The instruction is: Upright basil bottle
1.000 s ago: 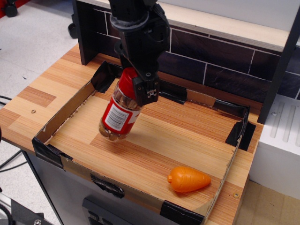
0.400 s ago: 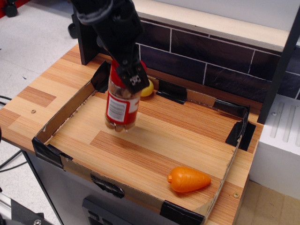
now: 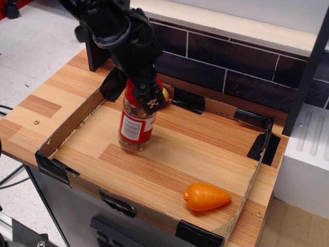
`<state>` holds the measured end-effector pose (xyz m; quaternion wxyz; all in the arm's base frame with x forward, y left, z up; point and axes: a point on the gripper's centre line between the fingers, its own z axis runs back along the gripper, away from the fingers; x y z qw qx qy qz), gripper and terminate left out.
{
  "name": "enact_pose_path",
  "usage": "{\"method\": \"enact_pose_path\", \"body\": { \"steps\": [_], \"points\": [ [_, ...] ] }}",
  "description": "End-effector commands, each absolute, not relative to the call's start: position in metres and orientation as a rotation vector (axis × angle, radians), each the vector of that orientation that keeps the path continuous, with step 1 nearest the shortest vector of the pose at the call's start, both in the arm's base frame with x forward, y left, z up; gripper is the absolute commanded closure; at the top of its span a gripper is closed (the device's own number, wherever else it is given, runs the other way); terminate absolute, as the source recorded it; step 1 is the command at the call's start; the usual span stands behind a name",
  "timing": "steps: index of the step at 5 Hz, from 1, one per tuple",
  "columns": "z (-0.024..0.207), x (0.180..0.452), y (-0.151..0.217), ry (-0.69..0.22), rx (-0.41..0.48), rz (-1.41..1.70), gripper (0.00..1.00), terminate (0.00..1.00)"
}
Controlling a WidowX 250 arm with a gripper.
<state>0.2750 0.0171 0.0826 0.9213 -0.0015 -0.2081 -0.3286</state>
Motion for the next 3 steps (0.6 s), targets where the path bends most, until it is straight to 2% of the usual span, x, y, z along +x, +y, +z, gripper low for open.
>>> {"method": "enact_pose_path", "body": {
  "steps": [1,2,3],
  "points": [
    [0.076,0.268,0.035,-0.434,0.03,-0.665,1.0,0.0],
    [0.079,0.263,0.042,-0.399,0.061,-0.641,0.0,0.0],
    [0.089,0.261,0.051,-0.357,0.106,-0.613,0.0,0.0]
  ]
}}
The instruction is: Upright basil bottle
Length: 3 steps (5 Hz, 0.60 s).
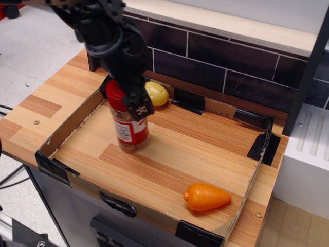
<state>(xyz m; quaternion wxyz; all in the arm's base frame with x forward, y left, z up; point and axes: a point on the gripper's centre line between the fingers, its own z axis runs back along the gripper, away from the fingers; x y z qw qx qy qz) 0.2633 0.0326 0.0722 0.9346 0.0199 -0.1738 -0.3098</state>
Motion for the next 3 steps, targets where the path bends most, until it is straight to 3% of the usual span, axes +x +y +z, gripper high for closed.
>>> {"method": "enact_pose_path", "body": {
  "steps": [1,2,3],
  "points": [
    [0.102,0.263,0.055,-0.318,0.17,-0.54,0.0,0.0],
    [0.13,0.267,0.056,-0.266,0.219,-0.464,0.0,0.0],
    [0.161,0.267,0.053,-0.248,0.238,-0.39,0.0,1.0]
  ]
}}
